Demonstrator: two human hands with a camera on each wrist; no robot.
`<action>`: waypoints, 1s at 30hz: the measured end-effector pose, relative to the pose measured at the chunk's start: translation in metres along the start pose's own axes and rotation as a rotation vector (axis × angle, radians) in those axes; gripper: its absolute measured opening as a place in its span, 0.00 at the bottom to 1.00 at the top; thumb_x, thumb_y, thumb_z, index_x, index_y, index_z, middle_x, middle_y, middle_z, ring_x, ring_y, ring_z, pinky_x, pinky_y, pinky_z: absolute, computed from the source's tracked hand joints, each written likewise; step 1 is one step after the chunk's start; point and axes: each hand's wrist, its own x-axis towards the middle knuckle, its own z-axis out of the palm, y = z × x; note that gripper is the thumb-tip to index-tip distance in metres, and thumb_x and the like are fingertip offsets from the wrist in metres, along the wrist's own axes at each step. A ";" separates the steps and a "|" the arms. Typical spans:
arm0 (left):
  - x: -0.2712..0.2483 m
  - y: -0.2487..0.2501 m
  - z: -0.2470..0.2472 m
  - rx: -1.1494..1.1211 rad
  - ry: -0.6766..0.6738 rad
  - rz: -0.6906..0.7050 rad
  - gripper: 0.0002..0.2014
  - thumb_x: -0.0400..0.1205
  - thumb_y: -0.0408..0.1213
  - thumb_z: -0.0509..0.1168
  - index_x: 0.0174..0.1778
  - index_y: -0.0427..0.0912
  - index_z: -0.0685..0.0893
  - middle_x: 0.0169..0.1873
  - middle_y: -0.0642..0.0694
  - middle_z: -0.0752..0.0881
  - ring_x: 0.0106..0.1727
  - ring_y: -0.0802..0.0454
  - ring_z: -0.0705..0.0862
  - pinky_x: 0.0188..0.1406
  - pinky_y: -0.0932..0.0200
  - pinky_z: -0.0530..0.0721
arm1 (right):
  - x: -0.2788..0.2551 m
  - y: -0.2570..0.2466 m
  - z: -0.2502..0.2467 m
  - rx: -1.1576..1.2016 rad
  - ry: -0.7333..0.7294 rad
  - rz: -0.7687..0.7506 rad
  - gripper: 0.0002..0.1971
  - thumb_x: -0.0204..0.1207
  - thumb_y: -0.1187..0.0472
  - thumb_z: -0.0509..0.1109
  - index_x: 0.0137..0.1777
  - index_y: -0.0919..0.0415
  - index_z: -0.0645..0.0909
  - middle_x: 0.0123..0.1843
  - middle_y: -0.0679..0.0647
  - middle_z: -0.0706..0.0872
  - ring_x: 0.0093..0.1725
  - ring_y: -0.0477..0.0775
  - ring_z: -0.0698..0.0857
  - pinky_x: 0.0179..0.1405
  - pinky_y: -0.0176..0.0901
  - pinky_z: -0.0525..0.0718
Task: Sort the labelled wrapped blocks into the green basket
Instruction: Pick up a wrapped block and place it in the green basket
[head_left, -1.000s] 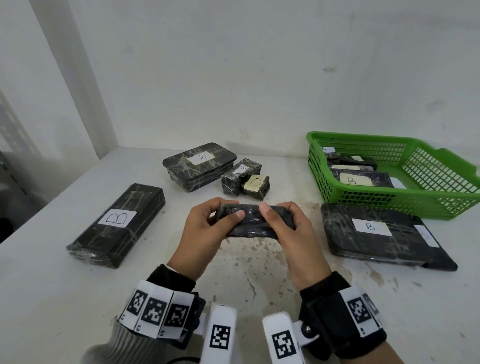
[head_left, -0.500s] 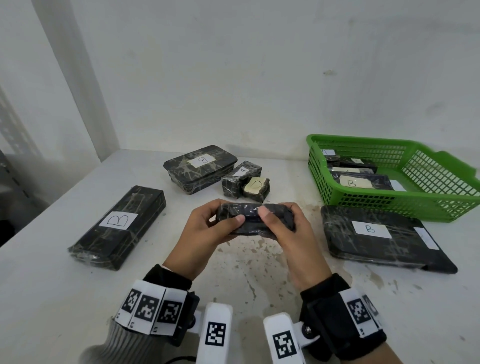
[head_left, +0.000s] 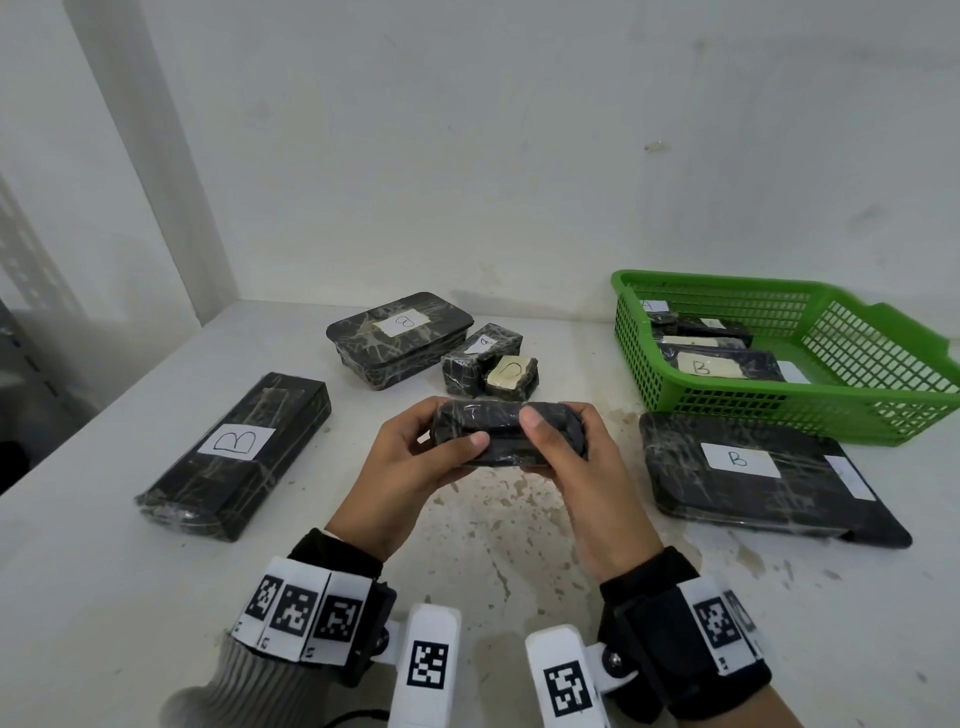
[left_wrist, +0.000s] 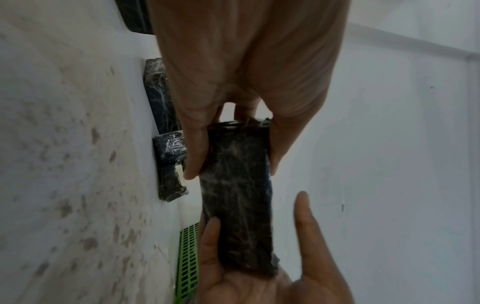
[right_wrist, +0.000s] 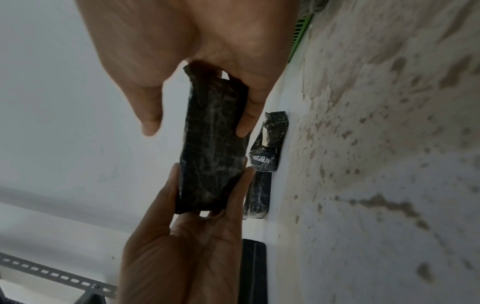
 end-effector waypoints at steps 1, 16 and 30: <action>0.000 0.000 0.000 0.001 -0.018 0.012 0.18 0.71 0.36 0.75 0.56 0.36 0.86 0.51 0.33 0.88 0.57 0.33 0.87 0.65 0.37 0.83 | 0.001 -0.001 0.000 0.009 0.020 -0.006 0.24 0.67 0.46 0.77 0.54 0.64 0.79 0.51 0.59 0.89 0.51 0.54 0.89 0.54 0.45 0.87; -0.001 0.000 0.003 0.062 -0.002 0.066 0.16 0.76 0.39 0.69 0.58 0.36 0.86 0.47 0.38 0.89 0.50 0.44 0.88 0.60 0.39 0.85 | -0.005 -0.007 0.001 -0.073 0.073 -0.047 0.17 0.67 0.53 0.81 0.43 0.62 0.77 0.37 0.51 0.87 0.37 0.44 0.87 0.36 0.33 0.84; -0.002 0.016 0.000 -0.265 -0.031 -0.028 0.10 0.82 0.36 0.66 0.55 0.35 0.81 0.51 0.37 0.88 0.54 0.43 0.84 0.63 0.41 0.84 | -0.002 -0.018 -0.001 0.230 -0.030 0.040 0.33 0.75 0.30 0.61 0.69 0.54 0.75 0.61 0.62 0.86 0.52 0.52 0.88 0.40 0.44 0.87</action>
